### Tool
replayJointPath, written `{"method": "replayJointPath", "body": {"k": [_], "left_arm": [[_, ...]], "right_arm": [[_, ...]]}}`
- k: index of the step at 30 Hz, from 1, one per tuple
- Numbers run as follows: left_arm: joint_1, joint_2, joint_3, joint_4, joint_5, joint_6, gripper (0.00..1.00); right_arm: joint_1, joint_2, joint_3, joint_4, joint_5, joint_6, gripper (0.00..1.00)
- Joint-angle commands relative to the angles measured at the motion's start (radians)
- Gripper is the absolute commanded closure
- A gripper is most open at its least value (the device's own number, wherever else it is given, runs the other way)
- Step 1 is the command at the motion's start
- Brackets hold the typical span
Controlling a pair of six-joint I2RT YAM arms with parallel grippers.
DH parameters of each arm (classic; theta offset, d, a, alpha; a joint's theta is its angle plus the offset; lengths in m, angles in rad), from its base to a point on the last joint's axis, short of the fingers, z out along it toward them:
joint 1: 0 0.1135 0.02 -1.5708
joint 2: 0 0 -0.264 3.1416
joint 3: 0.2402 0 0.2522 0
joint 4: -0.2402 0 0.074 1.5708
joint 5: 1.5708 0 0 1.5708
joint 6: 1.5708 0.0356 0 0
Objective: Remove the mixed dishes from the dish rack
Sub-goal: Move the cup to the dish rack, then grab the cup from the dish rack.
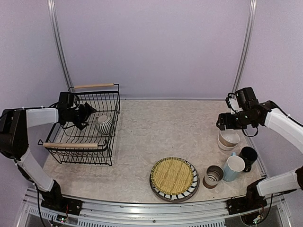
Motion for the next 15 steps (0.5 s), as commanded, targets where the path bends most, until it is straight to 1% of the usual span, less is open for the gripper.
{"method": "replayJointPath", "body": {"k": [1,5,8,12,15], "left_arm": [[0.008,0.010,0.128,-0.151,0.059,0.121,0.12],[-0.048,0.096,0.317,-0.399,-0.092,0.095,0.10],[-0.085,0.180,0.442,-0.540,-0.197,0.021,0.07],[-0.091,0.267,0.542,-0.636,-0.265,-0.069,0.10],[-0.111,0.326,0.613,-0.672,-0.311,-0.070,0.11]], "right_arm": [[-0.002,0.013,-0.021,0.017,-0.006,-0.001,0.11],[-0.001,0.014,-0.024,0.024,-0.012,0.005,0.11],[-0.001,0.011,-0.025,0.021,-0.010,0.005,0.11],[0.000,0.008,-0.018,0.007,-0.002,0.000,0.11],[0.000,0.002,-0.020,0.005,0.004,0.000,0.11]]}}
